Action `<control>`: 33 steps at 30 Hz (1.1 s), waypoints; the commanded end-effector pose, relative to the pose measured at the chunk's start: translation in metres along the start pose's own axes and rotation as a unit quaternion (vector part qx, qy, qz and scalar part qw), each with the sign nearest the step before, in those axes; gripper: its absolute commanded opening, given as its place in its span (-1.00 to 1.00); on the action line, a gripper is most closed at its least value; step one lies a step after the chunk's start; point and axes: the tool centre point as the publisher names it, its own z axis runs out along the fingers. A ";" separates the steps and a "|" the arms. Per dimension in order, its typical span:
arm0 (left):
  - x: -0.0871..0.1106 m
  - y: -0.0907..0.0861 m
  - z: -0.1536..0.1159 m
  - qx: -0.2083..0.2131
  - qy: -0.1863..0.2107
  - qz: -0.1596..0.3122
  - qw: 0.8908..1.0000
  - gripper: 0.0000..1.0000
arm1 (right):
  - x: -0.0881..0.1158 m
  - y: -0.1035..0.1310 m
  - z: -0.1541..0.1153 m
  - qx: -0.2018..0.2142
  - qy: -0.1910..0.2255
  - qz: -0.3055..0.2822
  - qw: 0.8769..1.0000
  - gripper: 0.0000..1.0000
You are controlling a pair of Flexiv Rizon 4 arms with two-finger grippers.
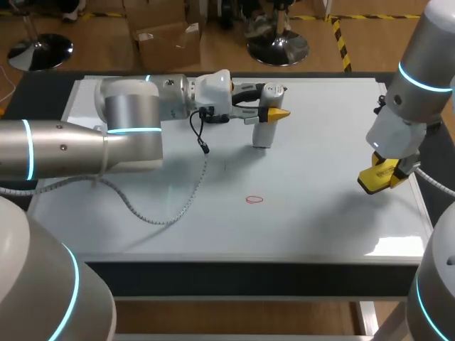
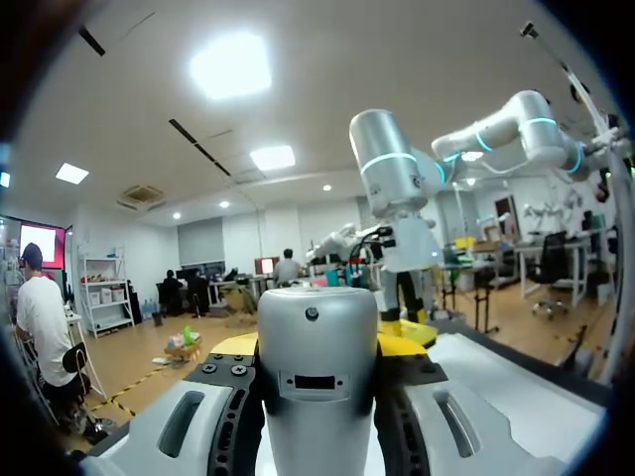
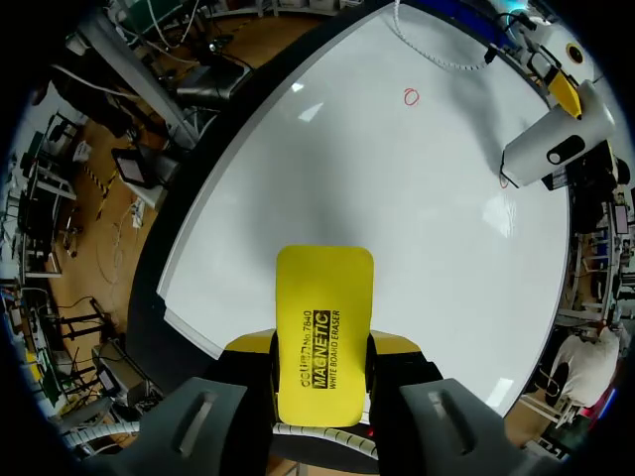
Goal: Pick up the inspection probe, press it on each red-marked spot on the whiteboard one by one, put down the probe, pick up the eraser, and wipe off all the red marks.
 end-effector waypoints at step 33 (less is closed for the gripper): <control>-0.011 0.025 -0.013 -0.043 -0.001 -0.006 0.999 -1.00 | 0.000 0.000 0.000 0.002 0.001 0.000 1.000 -1.00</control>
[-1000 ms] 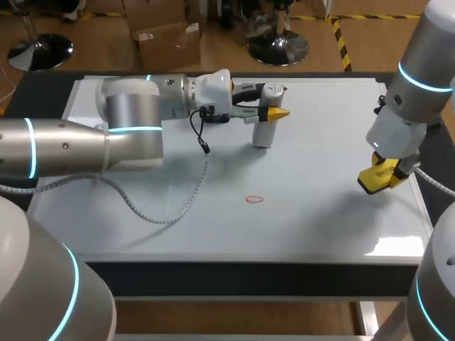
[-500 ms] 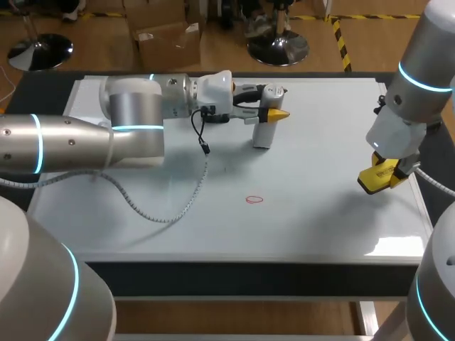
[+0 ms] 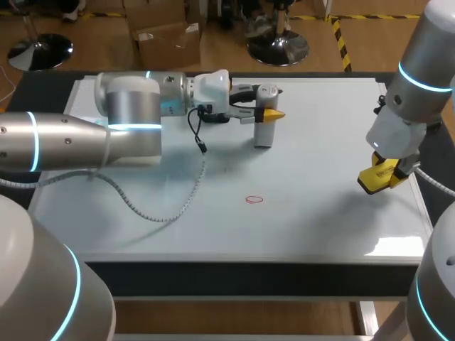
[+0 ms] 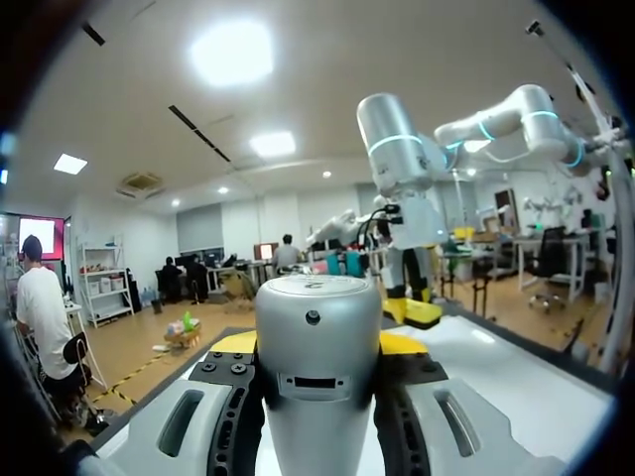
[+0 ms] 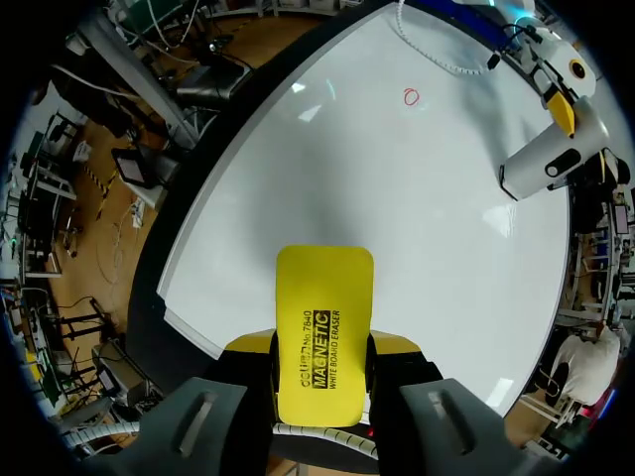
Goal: Pick up the inspection probe, press it on each red-marked spot on the whiteboard one by one, put down the probe, pick up the eraser, and wipe off all the red marks.
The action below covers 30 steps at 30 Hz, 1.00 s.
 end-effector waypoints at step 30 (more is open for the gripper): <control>-0.033 -0.065 -0.006 -0.020 0.009 -0.064 0.998 -1.00 | 0.000 0.000 0.000 0.001 0.001 0.000 1.000 -1.00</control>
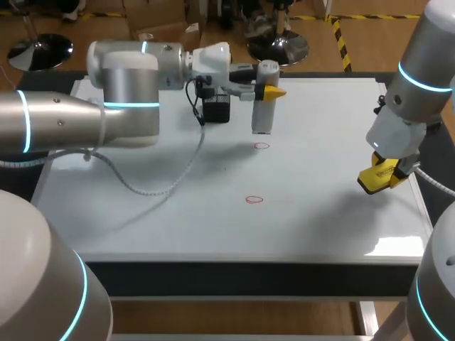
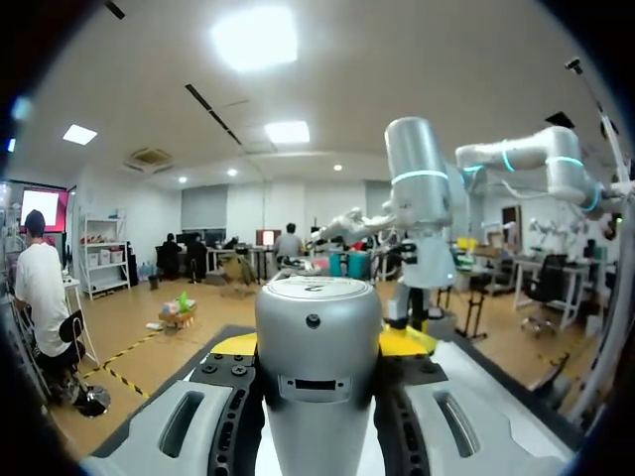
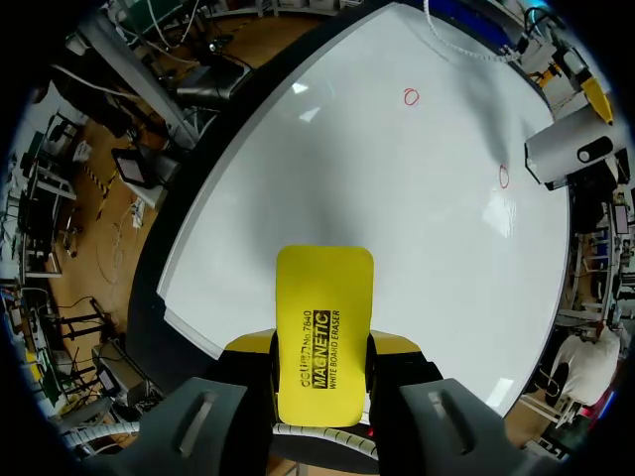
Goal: Pick up the inspection probe, press it on each red-marked spot on the whiteboard one by one, put down the probe, pick up the eraser, and wipe off all the red marks.
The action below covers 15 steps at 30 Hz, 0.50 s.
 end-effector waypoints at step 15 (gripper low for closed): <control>-0.048 -0.056 -0.003 -0.016 0.047 -0.020 0.999 -1.00 | 0.000 0.000 0.000 0.001 0.001 0.000 1.000 -1.00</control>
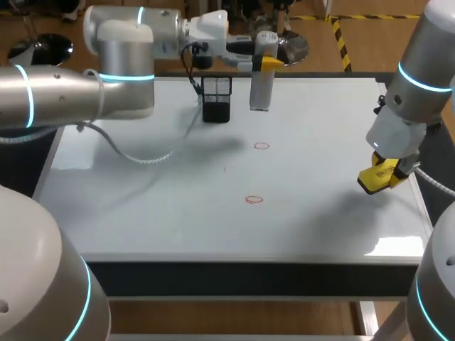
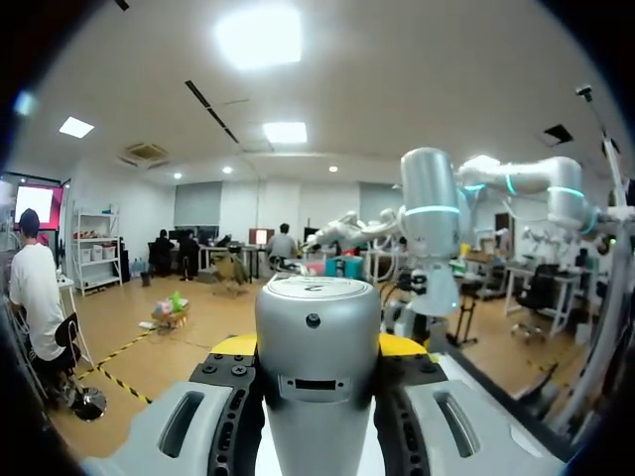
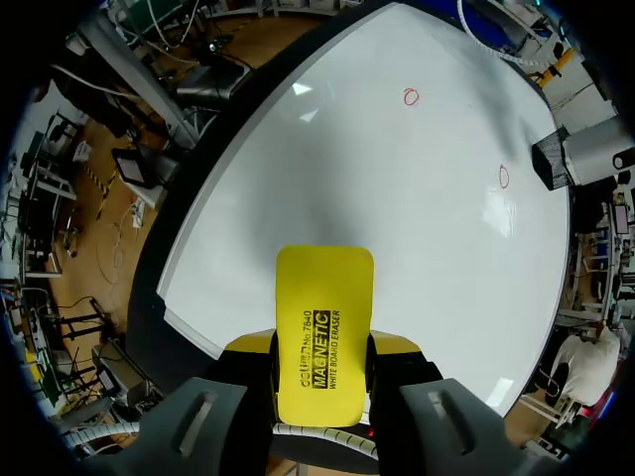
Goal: Pick up the inspection probe, press it on each red-marked spot on the whiteboard one by one, put down the probe, pick up the eraser, and wipe off all the red marks.
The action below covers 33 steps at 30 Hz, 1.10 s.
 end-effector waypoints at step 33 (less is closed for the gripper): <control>-0.063 -0.027 0.002 -0.011 0.044 0.006 0.999 -1.00 | 0.000 0.000 0.000 0.001 0.001 0.000 1.000 -1.00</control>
